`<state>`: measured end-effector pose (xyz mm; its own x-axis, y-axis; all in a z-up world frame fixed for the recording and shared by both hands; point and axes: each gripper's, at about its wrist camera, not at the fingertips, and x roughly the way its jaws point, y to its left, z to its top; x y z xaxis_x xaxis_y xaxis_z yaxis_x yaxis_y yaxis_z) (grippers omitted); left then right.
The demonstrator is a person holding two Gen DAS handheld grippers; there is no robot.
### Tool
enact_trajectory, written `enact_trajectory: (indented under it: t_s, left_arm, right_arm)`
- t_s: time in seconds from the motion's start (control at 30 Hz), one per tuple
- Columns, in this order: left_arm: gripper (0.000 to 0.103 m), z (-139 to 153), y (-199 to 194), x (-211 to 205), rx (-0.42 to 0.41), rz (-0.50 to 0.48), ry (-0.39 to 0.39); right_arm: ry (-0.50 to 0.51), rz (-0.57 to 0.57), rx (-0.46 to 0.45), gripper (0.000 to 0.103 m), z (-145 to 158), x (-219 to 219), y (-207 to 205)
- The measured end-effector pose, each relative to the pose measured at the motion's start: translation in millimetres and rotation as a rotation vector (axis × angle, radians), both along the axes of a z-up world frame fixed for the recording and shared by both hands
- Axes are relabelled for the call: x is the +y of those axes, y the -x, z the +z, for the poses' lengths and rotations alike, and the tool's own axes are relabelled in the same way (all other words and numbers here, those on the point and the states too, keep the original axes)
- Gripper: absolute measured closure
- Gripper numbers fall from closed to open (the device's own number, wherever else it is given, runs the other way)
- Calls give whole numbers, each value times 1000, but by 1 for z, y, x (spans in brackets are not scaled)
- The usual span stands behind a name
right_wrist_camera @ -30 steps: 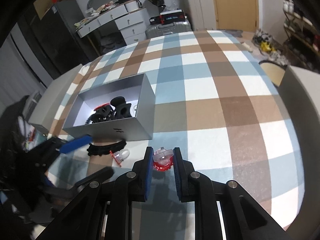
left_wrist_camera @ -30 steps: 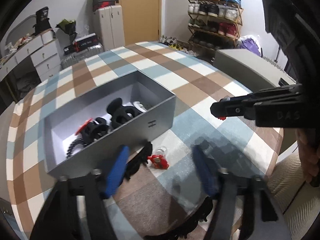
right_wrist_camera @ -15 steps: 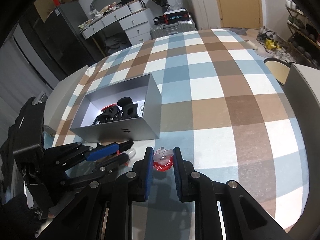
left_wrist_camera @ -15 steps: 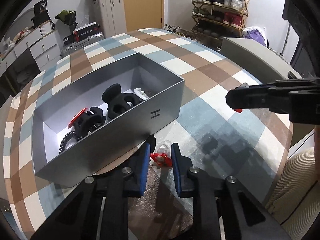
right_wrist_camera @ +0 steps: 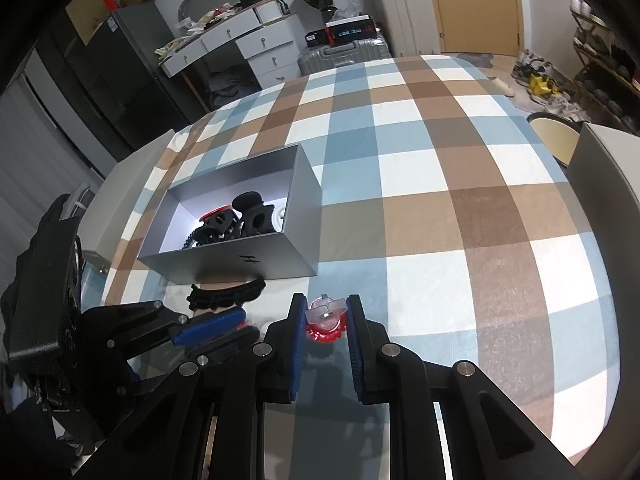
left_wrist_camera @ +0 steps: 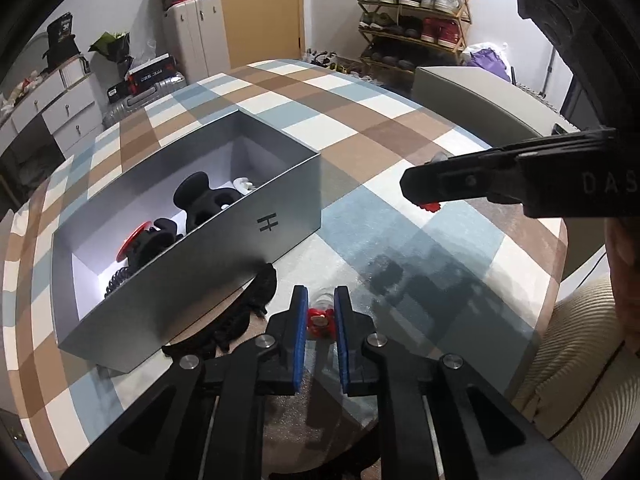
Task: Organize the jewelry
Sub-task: 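Grasp the red clip with clear cap with the left gripper while the right gripper holds its clip, then carry both red clips into the grey box and open both grippers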
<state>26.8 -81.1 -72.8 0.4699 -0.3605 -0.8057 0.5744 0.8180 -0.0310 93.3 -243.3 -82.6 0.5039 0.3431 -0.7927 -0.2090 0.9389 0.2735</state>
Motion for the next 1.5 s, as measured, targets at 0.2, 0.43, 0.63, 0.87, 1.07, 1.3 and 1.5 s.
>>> enact_trajectory:
  t_s: [0.2,0.43,0.63,0.87,1.07,1.3,1.5]
  left_arm:
    - [77,-5,-5,0,45,4,4]
    - [73,-13,-2,-5,63,-10,-45]
    - [84,-9,1,-5,47,-15,-43]
    - [84,13,11,3,-35,-11,1]
    - [84,41,8,32,-113,84,93]
    - [84,57,-24,79,-122,269,199]
    - [84,52,-41,99,-83,321,232]
  right_arm:
    - [2,1,2,84,-1,0,0]
    - [2,2,2,84,-1,1,0]
    - [1,-6,3,84,0,1,0]
    - [-25,-29,-14,84,4,-6,-1]
    - [-55,-12,-73,84,16,-3,1]
    - [-61,72,-145,84,46,24,-15]
    - [-60,145,-144,84,58,54,-47]
